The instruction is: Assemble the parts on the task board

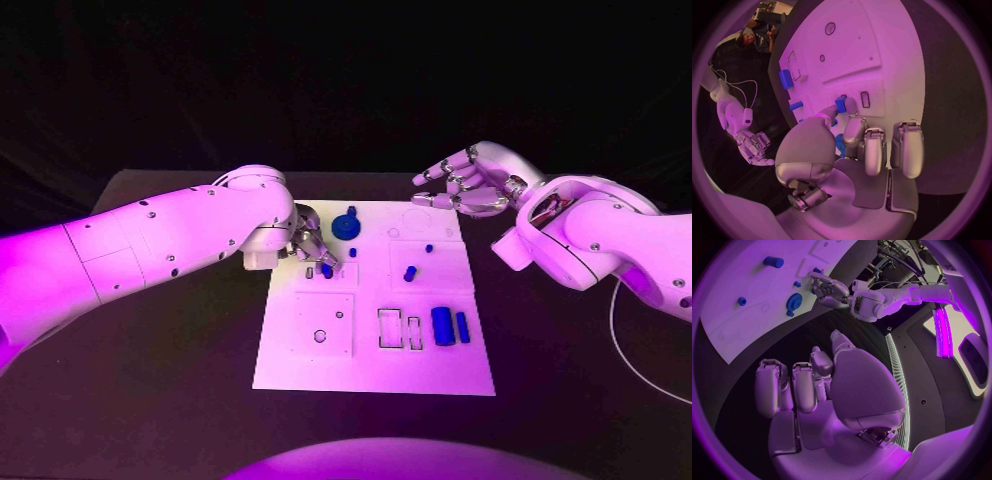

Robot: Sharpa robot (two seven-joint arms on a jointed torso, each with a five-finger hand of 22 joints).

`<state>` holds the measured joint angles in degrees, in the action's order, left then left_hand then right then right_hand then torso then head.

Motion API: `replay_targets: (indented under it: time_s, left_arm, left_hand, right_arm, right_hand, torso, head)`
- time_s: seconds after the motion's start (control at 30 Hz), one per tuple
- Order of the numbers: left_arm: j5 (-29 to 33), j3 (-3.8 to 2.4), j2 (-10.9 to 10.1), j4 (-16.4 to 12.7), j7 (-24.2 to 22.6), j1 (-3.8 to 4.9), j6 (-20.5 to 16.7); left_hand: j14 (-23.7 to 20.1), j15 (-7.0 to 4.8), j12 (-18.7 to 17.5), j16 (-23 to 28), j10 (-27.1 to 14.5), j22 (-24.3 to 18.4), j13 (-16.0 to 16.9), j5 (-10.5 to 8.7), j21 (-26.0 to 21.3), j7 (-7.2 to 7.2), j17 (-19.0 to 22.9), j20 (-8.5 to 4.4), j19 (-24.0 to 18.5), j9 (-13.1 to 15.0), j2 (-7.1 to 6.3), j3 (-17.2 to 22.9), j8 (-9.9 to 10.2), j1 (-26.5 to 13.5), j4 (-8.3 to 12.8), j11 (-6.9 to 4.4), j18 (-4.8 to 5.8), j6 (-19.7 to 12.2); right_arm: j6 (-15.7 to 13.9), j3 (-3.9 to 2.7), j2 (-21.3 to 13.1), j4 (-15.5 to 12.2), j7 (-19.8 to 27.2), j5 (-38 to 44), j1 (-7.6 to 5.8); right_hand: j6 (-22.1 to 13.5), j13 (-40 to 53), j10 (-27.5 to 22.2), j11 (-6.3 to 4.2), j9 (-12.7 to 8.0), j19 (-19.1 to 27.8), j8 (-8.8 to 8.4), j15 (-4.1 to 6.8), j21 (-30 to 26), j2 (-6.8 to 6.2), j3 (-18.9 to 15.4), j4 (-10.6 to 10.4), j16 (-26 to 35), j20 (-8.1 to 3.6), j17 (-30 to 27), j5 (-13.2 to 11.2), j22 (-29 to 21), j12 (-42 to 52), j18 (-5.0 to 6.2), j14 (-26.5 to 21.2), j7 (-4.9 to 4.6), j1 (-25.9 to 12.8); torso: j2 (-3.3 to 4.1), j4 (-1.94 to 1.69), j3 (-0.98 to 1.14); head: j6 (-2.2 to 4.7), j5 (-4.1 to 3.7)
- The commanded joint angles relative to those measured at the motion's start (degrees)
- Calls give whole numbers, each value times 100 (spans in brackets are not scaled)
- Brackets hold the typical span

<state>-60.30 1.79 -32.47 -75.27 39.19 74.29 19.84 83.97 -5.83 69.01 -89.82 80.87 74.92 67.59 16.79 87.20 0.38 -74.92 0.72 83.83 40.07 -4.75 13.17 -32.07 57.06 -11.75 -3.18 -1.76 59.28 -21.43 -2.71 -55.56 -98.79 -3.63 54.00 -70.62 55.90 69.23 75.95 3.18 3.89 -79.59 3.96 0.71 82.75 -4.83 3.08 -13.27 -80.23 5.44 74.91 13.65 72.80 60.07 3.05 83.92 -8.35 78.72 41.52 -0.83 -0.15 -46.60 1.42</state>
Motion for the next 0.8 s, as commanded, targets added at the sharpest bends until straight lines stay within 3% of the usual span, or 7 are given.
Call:
replay_targets:
  time_s: [0.03, 0.13, 0.23, 0.8]
  left_arm:
    - [16, 52, -16, 8, 507, -76, 256]
    - [12, 48, -33, -27, 501, -76, 220]
    - [11, 43, -58, -77, 494, -75, 159]
    - [9, 29, -131, -197, 484, -72, -1]
  left_hand:
    - [603, -24, 26, -18, 32, 1198, 6, -62, 36, 15, -1508, -40, 478, -8, 30, -74, -11, 2, -19, -1, 94, 17]
    - [603, -24, 23, -18, 34, 1200, 8, -261, 35, 15, -1508, -41, 479, -6, 45, -177, -6, 28, -64, -2, 94, 22]
    - [603, -24, 20, -18, 33, 1196, 7, -333, 31, 15, -1508, -41, 477, -6, 52, -227, -3, 43, -85, -1, 92, 23]
    - [603, -24, 0, -18, 25, 1169, -7, -415, 7, 18, -1508, -41, 464, -6, 37, -347, 5, 43, -144, 3, 85, 19]
  right_arm:
    - [76, 1, 5, -5, 53, 17, 4]
    - [77, 1, 9, 0, 55, 17, 4]
    - [78, 2, 14, 4, 57, 16, 4]
    - [88, 5, 23, 13, 60, 13, 4]
  right_hand:
    - [31, -25, -56, 14, 6, 54, -4, 23, -25, -16, -45, -11, 35, -11, 82, 32, -19, -42, 85, 293, 0, -57]
    - [30, -38, -66, 14, 6, 58, -5, 22, -29, -16, -47, -13, 40, -11, 74, 33, -26, -62, 87, 291, -1, -59]
    - [29, -52, -76, 15, 6, 70, -6, 22, -39, -16, -57, -20, 57, -11, 54, 34, -46, -80, 91, 286, -1, -68]
    - [27, -63, -83, 16, 6, 77, -6, 22, -48, -17, -77, -33, 70, -11, 42, 29, -58, -93, 93, 283, -1, -86]
  torso:
    - [3, -1, -4]
    - [2, -2, -5]
    - [1, -4, -2]
    - [1, -2, -3]
  head:
    - [0, -9]
    - [-2, -7]
    - [0, -6]
    - [-4, -12]
